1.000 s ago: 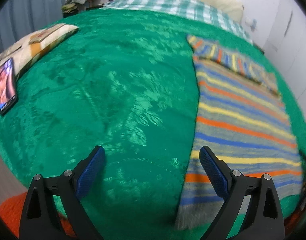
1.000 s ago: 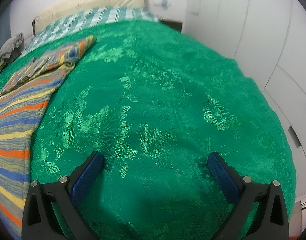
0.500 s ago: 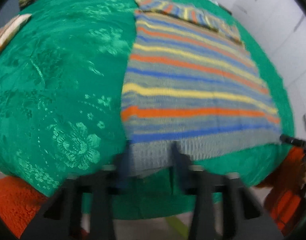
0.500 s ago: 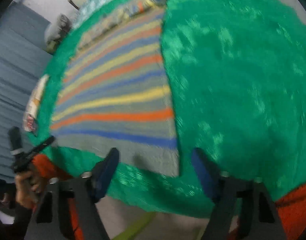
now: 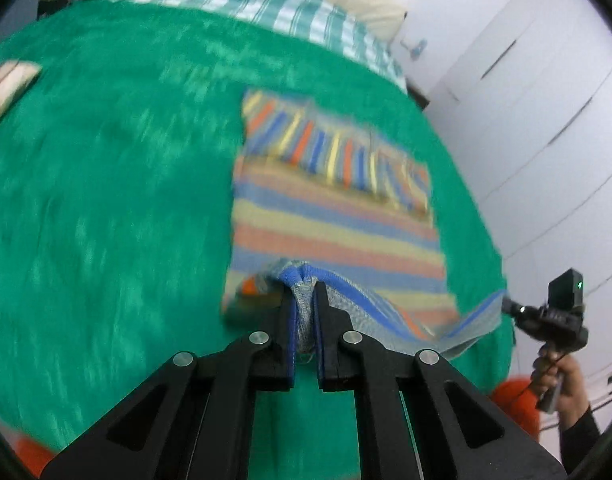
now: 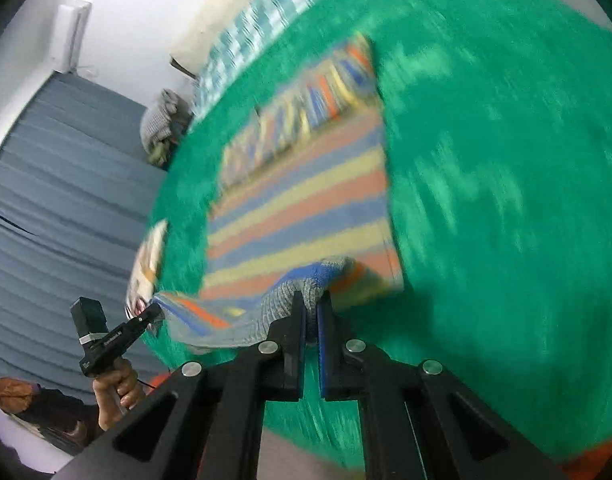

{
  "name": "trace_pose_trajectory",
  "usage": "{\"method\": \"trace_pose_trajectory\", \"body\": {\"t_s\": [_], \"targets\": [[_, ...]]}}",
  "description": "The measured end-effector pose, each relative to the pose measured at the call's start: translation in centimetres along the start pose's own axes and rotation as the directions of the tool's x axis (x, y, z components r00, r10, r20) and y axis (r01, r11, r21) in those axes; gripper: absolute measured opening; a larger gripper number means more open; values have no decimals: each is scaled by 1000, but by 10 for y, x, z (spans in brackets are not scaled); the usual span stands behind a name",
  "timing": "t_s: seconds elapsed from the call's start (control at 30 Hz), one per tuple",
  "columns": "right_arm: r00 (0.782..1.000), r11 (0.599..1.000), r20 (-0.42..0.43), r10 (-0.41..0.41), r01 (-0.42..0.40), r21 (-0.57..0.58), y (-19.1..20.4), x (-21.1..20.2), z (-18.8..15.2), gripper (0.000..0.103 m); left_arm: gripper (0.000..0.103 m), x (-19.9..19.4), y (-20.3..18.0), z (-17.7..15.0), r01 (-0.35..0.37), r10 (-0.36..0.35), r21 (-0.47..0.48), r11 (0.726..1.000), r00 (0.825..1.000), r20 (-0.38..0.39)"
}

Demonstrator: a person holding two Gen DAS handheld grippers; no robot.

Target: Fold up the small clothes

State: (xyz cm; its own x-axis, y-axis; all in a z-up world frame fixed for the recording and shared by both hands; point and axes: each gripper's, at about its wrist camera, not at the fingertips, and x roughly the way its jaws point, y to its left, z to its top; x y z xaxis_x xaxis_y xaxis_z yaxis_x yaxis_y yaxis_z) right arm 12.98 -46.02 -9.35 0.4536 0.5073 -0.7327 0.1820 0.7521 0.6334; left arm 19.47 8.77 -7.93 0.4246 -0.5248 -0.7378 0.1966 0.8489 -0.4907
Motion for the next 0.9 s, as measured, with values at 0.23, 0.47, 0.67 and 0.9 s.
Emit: {"method": "trace_pose_trajectory", "body": {"t_s": [0.23,0.47,0.67,0.9], "targets": [[994,1000,112,-17,17,6,1,48,140,5,5,98,-2,143,-112,111,45,993,993,27],[985,987,175,-7,-22,161,-54,142,268,12,48,232,23,239,-325,323,0,946,942,-86],[957,983,275,-92,44,178,-63,130,260,33,83,197,46,213,-250,251,-30,968,968,7],[974,965,210,-87,135,-223,8,101,184,40,86,173,33,123,-282,293,112,953,951,-97]]}}
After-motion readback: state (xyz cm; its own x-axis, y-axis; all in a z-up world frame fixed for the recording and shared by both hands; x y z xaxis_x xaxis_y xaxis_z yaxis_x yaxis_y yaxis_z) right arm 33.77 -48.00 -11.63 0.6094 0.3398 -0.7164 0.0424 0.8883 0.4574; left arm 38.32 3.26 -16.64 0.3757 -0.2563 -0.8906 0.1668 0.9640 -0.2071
